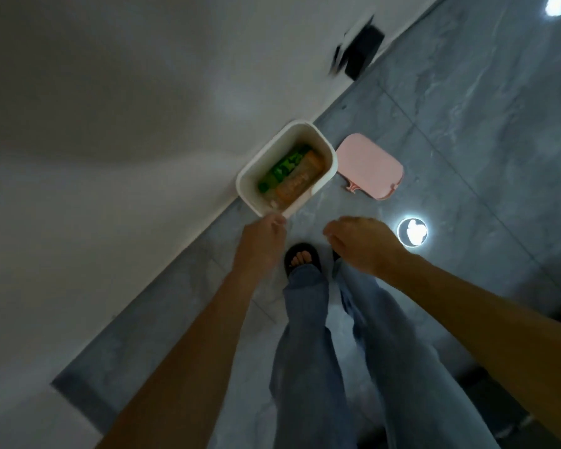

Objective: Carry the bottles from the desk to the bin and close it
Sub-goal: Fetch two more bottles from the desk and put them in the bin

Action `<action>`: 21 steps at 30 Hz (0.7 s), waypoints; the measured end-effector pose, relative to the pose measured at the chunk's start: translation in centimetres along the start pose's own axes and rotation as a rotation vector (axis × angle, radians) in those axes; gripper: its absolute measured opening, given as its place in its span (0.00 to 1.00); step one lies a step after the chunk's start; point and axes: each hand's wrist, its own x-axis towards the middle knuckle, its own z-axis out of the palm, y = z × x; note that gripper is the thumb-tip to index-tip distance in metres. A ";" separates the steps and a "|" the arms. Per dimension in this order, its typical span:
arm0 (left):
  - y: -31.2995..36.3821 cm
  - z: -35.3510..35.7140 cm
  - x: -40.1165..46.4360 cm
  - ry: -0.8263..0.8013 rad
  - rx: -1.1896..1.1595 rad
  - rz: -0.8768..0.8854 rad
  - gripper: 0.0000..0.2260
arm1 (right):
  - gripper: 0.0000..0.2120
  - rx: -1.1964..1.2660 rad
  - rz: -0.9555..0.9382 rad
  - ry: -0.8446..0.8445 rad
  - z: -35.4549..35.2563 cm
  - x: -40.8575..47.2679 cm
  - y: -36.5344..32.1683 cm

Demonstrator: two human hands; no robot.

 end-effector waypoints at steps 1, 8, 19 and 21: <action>0.5 -0.7 -2.6 -0.028 0.006 -0.021 0.12 | 0.15 0.004 0.021 -0.014 -0.5 -2.3 -0.3; 4.1 -6.3 -19.6 -0.161 -0.013 -0.138 0.13 | 0.14 0.144 0.268 -0.039 -5.2 -18.1 -2.3; 4.9 -12.7 -36.5 -0.284 0.136 -0.039 0.13 | 0.14 0.288 0.420 -0.129 -11.4 -34.7 -7.7; 4.4 -13.3 -38.4 -0.262 0.141 -0.034 0.13 | 0.13 0.270 0.423 -0.163 -12.2 -36.4 -8.2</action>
